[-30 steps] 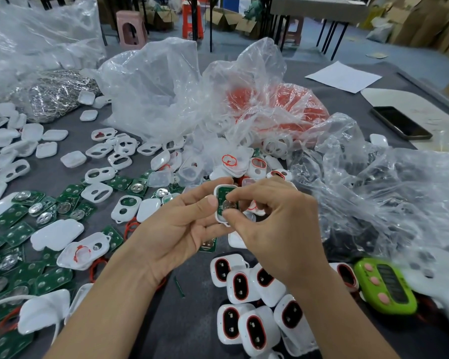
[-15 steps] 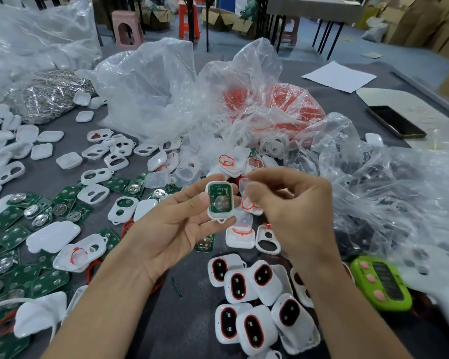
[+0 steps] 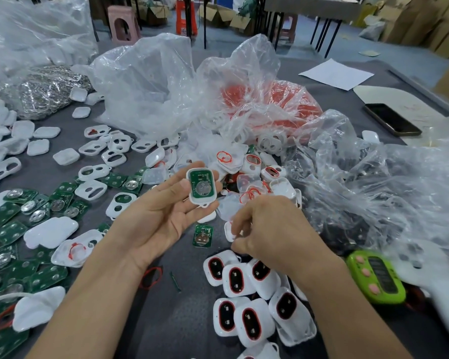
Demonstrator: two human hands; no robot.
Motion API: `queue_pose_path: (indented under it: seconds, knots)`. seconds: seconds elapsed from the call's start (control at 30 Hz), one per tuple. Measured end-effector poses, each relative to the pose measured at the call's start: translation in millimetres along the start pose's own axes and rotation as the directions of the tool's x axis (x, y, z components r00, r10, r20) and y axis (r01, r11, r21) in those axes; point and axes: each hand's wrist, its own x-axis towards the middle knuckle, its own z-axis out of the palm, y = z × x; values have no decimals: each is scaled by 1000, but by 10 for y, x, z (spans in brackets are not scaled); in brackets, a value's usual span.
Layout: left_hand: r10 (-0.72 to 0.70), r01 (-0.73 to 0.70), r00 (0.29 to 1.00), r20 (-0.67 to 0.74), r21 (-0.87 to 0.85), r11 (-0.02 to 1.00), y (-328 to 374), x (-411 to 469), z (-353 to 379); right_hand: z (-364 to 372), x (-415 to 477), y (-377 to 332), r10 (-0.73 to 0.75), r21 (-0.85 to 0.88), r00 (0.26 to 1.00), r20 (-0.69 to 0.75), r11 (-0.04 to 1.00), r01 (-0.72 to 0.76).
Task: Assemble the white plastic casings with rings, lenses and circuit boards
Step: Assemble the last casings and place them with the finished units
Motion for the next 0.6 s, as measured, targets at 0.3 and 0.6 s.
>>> queue_pose_path:
  seconds: [0.3,0.6]
  knots:
    - [-13,14,1000,-14,36,999,-41,18,11,-174,44,170,36,915,998,49,400,-59]
    - [-27,26,1000,10,50,998,-102,32,64,-95,68,128,18,977,1000,-20,211,16]
